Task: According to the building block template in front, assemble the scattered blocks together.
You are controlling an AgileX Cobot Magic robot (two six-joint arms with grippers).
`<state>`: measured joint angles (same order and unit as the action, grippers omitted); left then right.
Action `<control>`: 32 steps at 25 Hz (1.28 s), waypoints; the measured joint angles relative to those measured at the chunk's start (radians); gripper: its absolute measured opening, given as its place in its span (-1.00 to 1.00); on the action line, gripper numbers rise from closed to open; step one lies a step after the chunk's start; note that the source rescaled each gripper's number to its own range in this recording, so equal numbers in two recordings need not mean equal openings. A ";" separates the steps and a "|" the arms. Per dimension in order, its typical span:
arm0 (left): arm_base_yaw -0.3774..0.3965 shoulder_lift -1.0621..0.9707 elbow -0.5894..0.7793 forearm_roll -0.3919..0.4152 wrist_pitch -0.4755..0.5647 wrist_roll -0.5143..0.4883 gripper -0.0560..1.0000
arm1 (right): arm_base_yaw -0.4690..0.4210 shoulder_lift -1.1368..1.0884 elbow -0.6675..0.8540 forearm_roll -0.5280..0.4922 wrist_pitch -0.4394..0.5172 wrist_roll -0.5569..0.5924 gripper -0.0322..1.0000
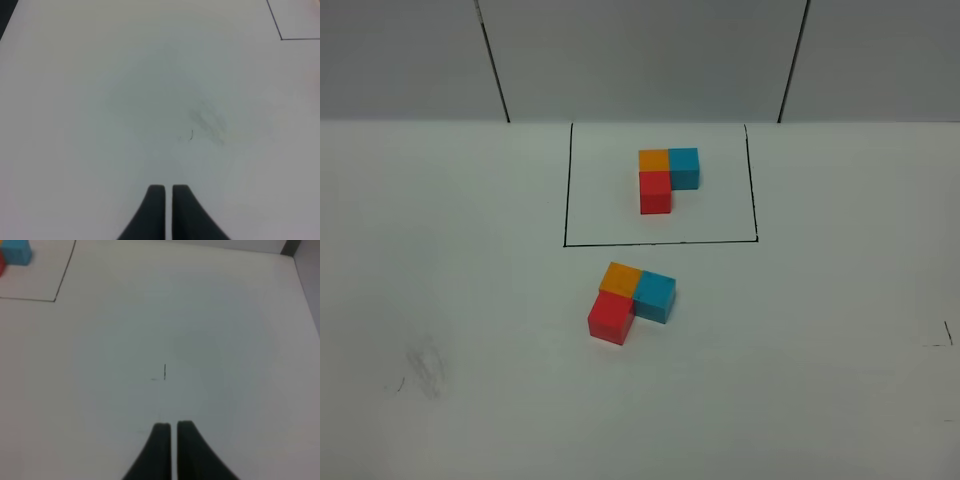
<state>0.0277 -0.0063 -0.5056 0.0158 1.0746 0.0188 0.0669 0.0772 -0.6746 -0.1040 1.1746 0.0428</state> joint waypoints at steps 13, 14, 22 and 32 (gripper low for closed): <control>0.000 0.000 0.000 0.000 0.000 0.000 -0.89 | 0.000 -0.085 0.142 0.037 -0.039 0.062 -0.94; 0.000 0.000 0.000 0.000 0.000 0.000 -0.89 | 0.000 -0.085 0.148 0.031 -0.056 0.062 -0.94; 0.000 0.000 0.000 0.000 -0.001 0.000 -0.89 | 0.000 -0.085 0.167 0.022 -0.100 0.054 -0.94; 0.000 0.000 0.000 0.000 -0.001 0.000 -0.89 | 0.000 -0.085 0.170 0.022 -0.101 0.053 -0.94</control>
<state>0.0277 -0.0063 -0.5056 0.0158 1.0739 0.0188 0.0669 -0.0080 -0.5050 -0.0818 1.0732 0.0957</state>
